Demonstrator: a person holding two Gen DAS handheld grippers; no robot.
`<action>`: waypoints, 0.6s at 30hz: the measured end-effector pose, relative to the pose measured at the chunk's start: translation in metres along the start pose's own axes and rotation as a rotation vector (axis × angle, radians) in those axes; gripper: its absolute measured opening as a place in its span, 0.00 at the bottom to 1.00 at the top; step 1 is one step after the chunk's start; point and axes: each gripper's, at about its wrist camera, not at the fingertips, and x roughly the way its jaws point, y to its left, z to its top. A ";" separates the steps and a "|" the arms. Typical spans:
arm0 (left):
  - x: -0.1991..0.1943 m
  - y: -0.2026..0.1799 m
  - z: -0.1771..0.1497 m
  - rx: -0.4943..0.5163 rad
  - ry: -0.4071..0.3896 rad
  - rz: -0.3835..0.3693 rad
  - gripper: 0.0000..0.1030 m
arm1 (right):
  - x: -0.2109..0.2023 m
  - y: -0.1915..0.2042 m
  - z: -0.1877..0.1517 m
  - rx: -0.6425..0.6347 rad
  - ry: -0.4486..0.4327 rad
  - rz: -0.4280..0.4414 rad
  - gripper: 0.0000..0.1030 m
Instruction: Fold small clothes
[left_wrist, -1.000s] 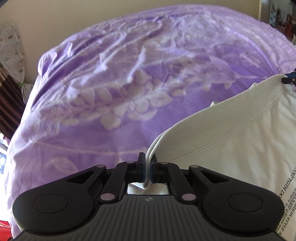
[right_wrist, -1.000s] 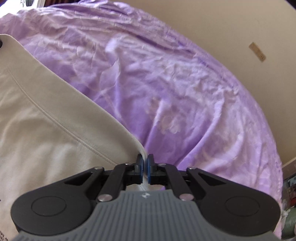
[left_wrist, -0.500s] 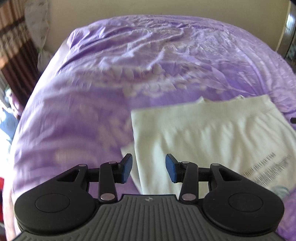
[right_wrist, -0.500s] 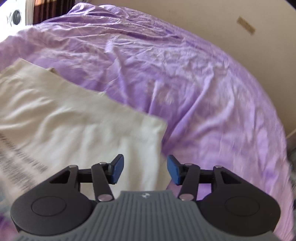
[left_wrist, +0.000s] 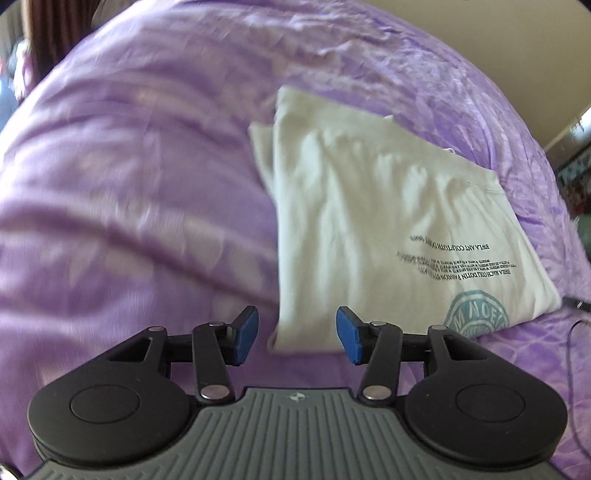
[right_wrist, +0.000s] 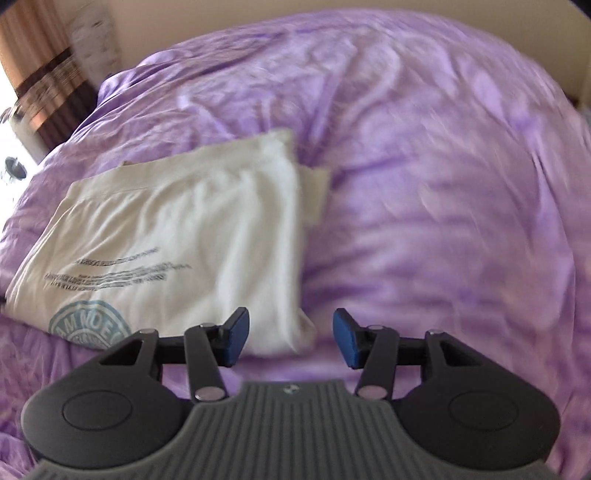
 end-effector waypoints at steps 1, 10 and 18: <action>0.002 0.004 -0.002 -0.031 0.006 -0.018 0.56 | 0.002 -0.008 -0.005 0.047 0.002 0.020 0.46; 0.020 0.022 -0.014 -0.225 -0.017 -0.150 0.14 | 0.031 -0.054 -0.029 0.469 -0.045 0.276 0.05; -0.008 -0.003 -0.016 -0.093 -0.060 -0.022 0.09 | -0.001 -0.031 -0.018 0.290 -0.122 0.131 0.02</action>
